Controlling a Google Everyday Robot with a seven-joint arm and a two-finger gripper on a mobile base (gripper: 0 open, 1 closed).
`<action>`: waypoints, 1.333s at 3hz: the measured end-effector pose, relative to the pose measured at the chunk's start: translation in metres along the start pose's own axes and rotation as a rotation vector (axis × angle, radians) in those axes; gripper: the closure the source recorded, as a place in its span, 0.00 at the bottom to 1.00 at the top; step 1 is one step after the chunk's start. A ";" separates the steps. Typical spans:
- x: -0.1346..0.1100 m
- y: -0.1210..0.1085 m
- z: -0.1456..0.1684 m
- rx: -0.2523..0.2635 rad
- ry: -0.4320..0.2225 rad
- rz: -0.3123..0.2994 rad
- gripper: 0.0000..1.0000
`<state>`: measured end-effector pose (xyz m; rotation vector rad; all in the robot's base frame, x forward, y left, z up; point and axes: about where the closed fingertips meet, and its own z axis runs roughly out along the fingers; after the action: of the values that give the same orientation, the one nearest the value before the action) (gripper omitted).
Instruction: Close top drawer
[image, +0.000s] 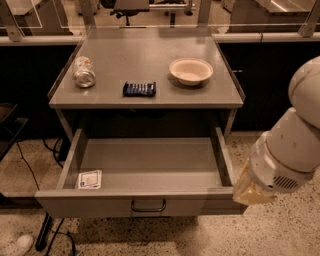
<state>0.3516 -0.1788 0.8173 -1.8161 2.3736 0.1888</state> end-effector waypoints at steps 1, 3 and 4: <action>0.003 0.011 0.052 -0.074 -0.007 0.048 1.00; 0.006 0.004 0.125 -0.087 0.021 0.113 1.00; 0.005 -0.011 0.140 -0.061 0.036 0.132 1.00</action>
Offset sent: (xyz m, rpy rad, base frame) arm -0.0058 0.0213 -0.1523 0.0253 0.1503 -0.1203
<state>0.3666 -0.1599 0.6792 -1.7021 2.5412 0.2487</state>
